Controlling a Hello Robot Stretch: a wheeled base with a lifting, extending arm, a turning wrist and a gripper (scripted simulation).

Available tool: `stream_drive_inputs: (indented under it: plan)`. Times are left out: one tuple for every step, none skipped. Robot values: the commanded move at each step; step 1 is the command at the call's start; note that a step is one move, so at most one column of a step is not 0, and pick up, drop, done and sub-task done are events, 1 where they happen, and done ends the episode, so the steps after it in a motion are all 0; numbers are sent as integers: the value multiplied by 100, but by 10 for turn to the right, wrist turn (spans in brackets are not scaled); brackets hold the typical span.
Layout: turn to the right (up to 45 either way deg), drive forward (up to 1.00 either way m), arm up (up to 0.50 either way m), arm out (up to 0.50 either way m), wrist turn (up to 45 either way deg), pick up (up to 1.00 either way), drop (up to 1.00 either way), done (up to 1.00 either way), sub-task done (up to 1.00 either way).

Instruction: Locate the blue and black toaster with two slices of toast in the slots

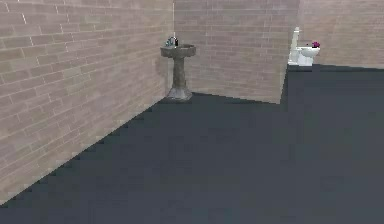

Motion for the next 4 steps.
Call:
stream_drive_inputs:
  plan:
    - [210,0,0,0,0,0,0,0,0]
    - [0,25,0,0,0,0,0,0,0]
    - [-450,0,0,0,0,0,0,0,0]
    - [-420,0,0,0,0,0,0,0,0]
